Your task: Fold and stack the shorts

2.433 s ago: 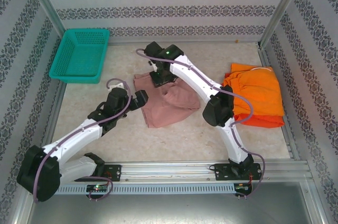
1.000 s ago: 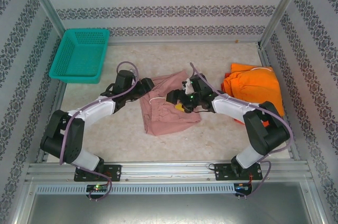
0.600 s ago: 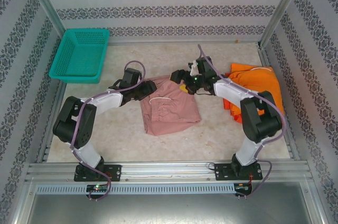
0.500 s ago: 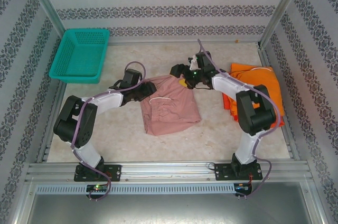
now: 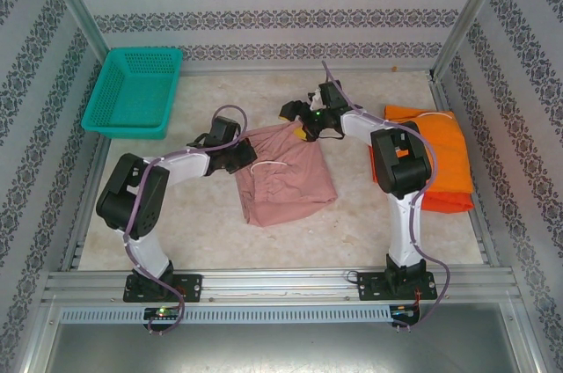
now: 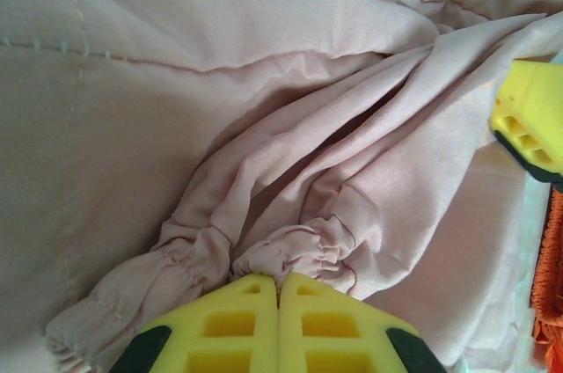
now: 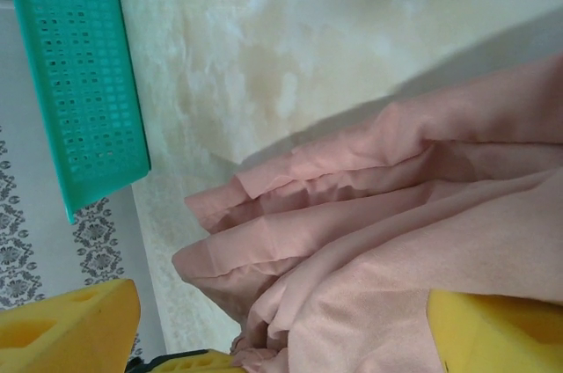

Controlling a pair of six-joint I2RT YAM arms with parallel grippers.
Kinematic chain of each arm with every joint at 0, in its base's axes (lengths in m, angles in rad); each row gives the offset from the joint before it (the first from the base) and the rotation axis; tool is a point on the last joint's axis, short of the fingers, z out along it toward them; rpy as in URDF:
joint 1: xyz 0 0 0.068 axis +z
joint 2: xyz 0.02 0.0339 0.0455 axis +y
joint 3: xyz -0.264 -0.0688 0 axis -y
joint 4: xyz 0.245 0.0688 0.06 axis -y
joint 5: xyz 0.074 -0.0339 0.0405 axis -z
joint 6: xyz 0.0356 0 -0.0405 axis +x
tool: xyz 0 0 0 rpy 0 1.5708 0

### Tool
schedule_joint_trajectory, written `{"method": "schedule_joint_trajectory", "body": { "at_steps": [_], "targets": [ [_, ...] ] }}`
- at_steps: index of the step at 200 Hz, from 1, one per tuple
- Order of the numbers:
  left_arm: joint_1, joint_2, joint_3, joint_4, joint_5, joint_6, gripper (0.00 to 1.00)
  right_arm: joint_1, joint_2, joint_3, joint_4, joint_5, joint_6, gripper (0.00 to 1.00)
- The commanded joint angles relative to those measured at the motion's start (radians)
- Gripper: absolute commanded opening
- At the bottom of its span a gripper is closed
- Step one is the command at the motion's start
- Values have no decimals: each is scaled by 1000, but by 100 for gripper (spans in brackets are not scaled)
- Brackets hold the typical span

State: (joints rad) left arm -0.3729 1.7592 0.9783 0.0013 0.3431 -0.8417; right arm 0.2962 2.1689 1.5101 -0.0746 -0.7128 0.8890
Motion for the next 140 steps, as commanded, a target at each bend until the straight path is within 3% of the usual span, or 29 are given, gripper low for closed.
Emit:
{"method": "schedule_joint_trajectory", "body": {
  "at_steps": [1, 51, 125, 140],
  "targets": [
    [-4, -93, -6, -39, -51, 23, 0, -14, 19, 20, 6, -6, 14, 85],
    [34, -176, -87, -50, -100, 26, 0, -25, 51, 13, 16, -1, 27, 87],
    [101, -52, -148, 26, -91, 32, 0, -27, 49, -10, 31, -13, 26, 90],
    [106, -75, -146, 30, -69, 41, 8, -28, 9, -25, 37, -16, 18, 91]
  ]
}}
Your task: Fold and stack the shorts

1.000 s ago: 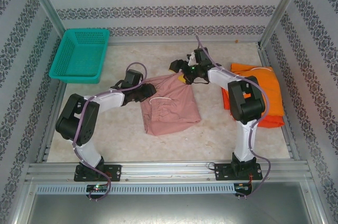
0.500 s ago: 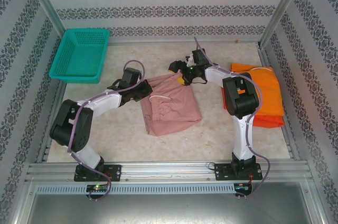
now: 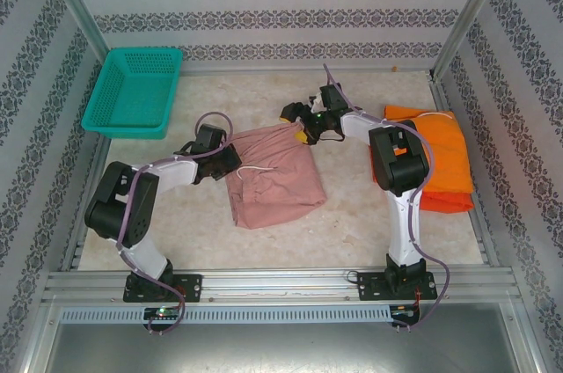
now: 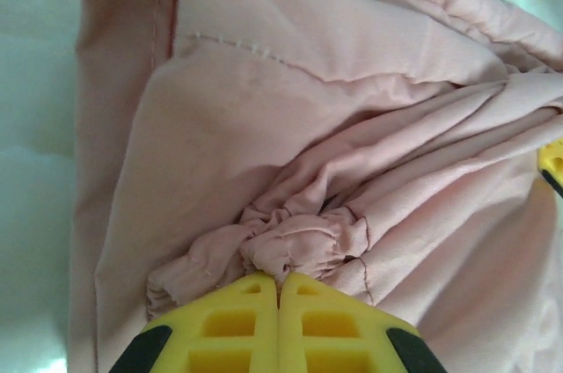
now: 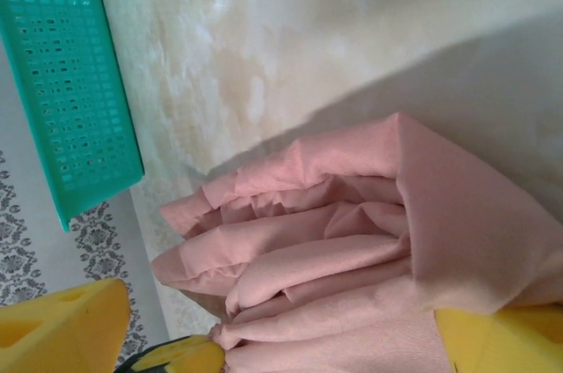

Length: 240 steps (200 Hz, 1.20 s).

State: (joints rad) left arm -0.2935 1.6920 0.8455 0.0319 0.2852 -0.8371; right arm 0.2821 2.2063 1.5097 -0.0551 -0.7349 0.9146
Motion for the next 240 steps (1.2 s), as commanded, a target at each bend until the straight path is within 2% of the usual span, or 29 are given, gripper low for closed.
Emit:
{"method": "schedule_joint_trajectory", "body": {
  "at_steps": [1, 50, 69, 83, 117, 148, 191, 240],
  "targets": [
    [26, -10, -13, -2, -10, 37, 9, -14, -32, -26, 17, 7, -8, 92],
    [-1, -286, -20, -111, 22, 46, 58, -7, -312, -152, -5, 18, -69, 96],
    [-37, -378, -31, -154, 42, 20, 71, 15, -421, -242, -30, 24, -96, 98],
    [-82, -422, -51, -147, 55, -22, 75, 40, -494, -340, -15, 35, -86, 98],
    [-201, -439, -145, -32, 61, -158, 78, 133, -610, -563, 39, 68, -54, 98],
    [-269, -382, -244, 137, 52, -265, 77, 186, -631, -704, 92, 124, -29, 97],
    [-303, -292, -353, 226, 14, -293, 74, 184, -588, -822, 143, 132, -17, 97],
    [-302, -377, -481, 145, -74, -269, 71, 110, -711, -851, 53, 119, -92, 98]
  ]
}}
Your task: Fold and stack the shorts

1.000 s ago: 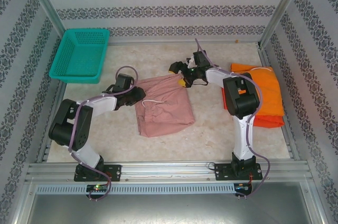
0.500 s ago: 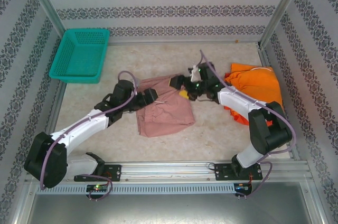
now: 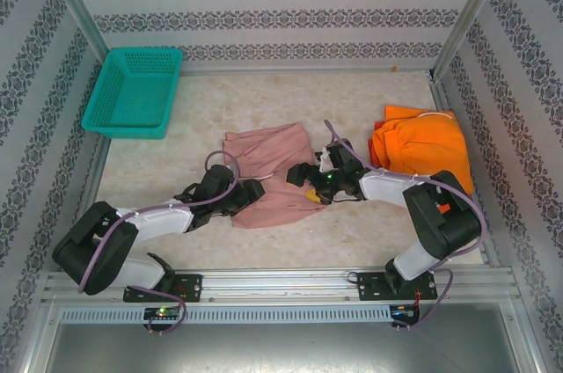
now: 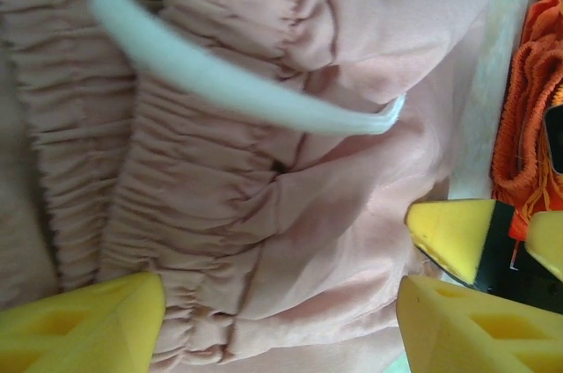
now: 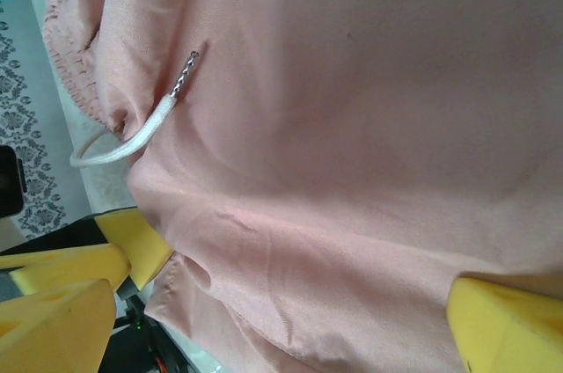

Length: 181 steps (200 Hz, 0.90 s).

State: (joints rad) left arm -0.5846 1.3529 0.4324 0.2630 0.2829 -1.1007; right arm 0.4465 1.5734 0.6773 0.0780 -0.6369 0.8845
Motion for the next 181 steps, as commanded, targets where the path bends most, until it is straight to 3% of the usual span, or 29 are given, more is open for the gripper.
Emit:
{"method": "schedule_joint_trajectory", "body": {
  "at_steps": [1, 44, 54, 90, 123, 181],
  "targets": [
    [-11, -40, -68, -89, -71, -5, 71, -56, -83, -17, -84, 22, -66, 98],
    [-9, -224, 87, -286, -94, 94, 76, -109, -118, 206, -411, 144, -340, 98],
    [-9, -252, 139, -303, -91, 105, 82, -106, -87, 274, -497, 206, -409, 97],
    [-3, -176, 273, -255, -41, 125, 86, -112, 50, 437, -585, 242, -522, 96],
    [6, -14, 289, -140, -5, 122, 83, -117, 157, 527, -594, 186, -533, 91],
    [62, 158, 125, 37, -23, 87, 61, -117, 303, 607, -593, 107, -537, 86]
  ]
}}
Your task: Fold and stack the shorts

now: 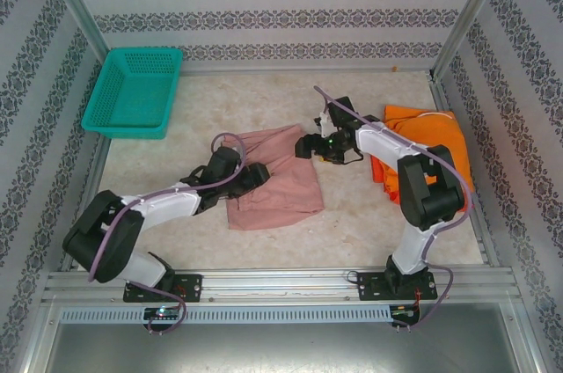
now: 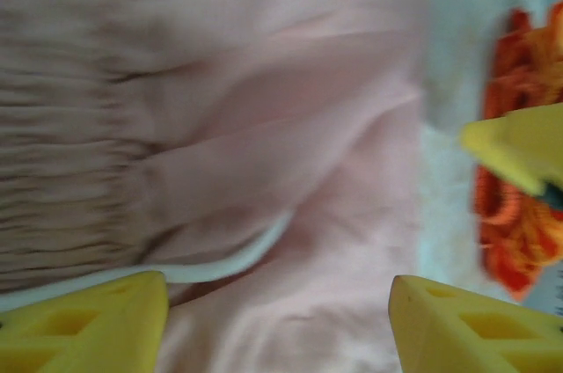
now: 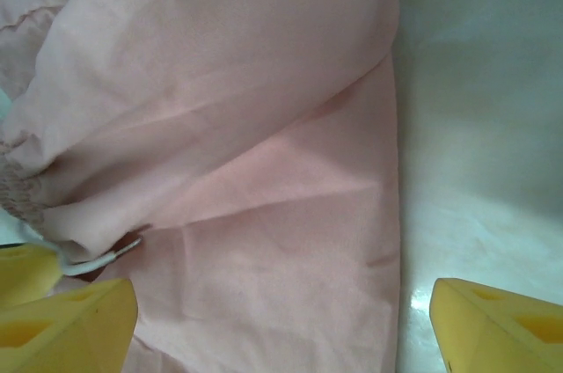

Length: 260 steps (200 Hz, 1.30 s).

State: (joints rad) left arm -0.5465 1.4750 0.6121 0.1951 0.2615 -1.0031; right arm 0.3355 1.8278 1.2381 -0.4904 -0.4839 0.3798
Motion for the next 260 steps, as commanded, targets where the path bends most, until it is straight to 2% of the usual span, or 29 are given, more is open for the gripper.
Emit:
{"method": "schedule_joint_trajectory", "body": {
  "at_steps": [1, 56, 87, 118, 168, 207, 243, 260],
  "targets": [
    [25, 39, -57, 107, -2, -11, 60, -7, 50, 48, -26, -46, -33, 86],
    [32, 86, -117, 150, -6, -8, 21, -12, 130, 75, -27, -63, -41, 84],
    [32, 92, -125, 149, -5, -9, 10, -16, 148, 73, -22, -59, -50, 84],
    [32, 100, -129, 153, -2, -9, 9, -16, 172, 80, -22, -75, -58, 83],
    [32, 120, -125, 169, 4, -15, 8, 8, 185, 64, 37, -193, -16, 72],
    [32, 122, -123, 178, 9, -20, 8, 34, 191, 64, 71, -212, 13, 54],
    [31, 72, -115, 176, 6, -11, 9, 43, 192, 50, 51, -97, -4, 30],
    [33, 14, -102, 137, -11, 7, 18, 45, 158, 39, 29, 12, -22, 17]
  ]
}}
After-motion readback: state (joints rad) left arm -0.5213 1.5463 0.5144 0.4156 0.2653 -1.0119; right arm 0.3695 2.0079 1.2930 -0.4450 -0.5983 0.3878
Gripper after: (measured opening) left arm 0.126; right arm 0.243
